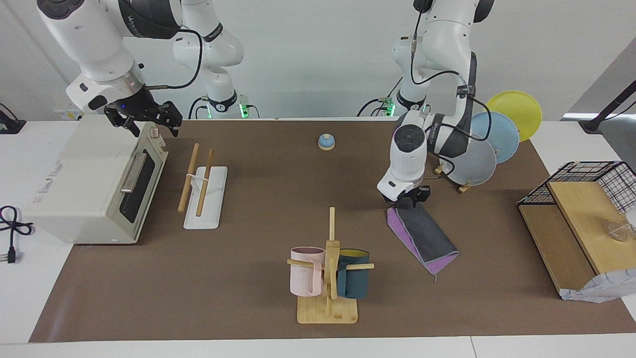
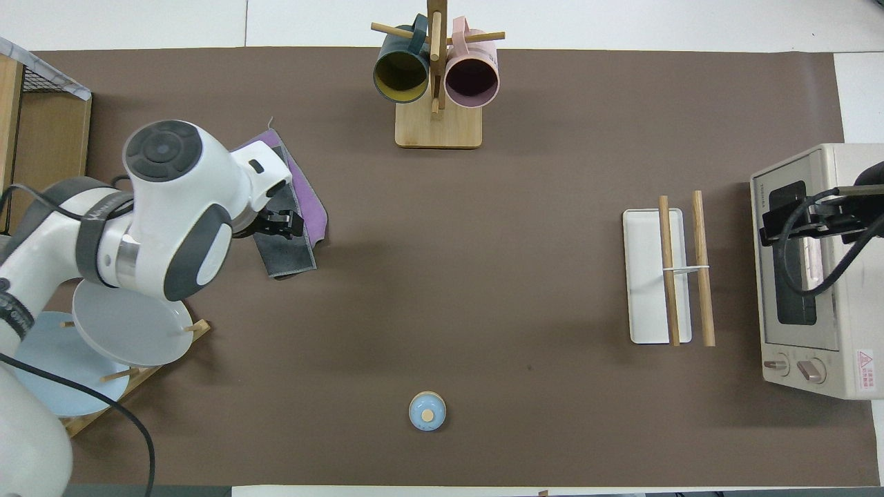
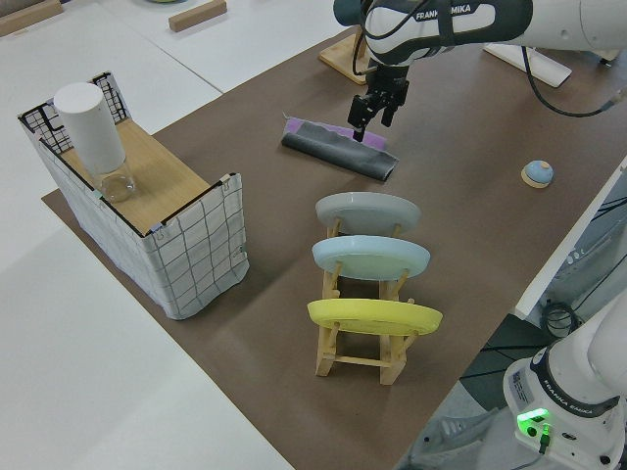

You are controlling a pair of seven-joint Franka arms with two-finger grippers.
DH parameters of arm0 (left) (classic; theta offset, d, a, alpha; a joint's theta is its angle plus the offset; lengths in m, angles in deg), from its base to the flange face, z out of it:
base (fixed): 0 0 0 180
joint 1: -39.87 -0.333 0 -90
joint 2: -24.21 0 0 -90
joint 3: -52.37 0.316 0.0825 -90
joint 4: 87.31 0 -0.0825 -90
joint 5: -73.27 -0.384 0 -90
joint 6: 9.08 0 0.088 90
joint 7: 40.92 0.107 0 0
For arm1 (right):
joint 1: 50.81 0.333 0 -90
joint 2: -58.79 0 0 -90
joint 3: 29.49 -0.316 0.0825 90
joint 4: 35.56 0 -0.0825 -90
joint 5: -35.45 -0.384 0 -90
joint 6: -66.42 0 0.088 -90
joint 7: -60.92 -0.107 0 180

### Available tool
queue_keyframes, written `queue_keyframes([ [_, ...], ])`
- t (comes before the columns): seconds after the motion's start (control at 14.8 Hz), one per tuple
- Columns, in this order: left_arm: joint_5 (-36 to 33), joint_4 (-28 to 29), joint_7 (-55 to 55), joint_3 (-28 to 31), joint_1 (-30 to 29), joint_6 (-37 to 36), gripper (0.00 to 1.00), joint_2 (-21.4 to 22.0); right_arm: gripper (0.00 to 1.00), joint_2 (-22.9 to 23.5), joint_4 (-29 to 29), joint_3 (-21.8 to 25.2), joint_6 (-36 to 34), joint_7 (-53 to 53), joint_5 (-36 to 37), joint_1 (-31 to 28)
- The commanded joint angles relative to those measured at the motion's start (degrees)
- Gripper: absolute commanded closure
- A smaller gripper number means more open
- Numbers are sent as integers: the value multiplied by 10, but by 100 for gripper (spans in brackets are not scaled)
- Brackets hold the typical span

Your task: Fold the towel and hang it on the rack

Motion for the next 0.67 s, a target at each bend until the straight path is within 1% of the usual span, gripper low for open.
queue_keyframes([
  [0.0,82,53,65,-4,-49,54,0,17,0,-10,9,-1,2,12,-10,-6],
  [0.13,163,99,118,-4,-73,102,0,25,0,-10,9,-2,2,12,-10,-5],
  [0.34,264,134,166,-3,-87,123,0,25,0,-10,9,-1,2,12,-11,-6],
  [0.47,298,143,168,-3,-86,137,1,22,0,-10,9,-1,2,12,-10,-6],
  [0.61,311,145,168,-3,-82,148,5,18,0,-10,9,-1,2,12,-10,-6],
])
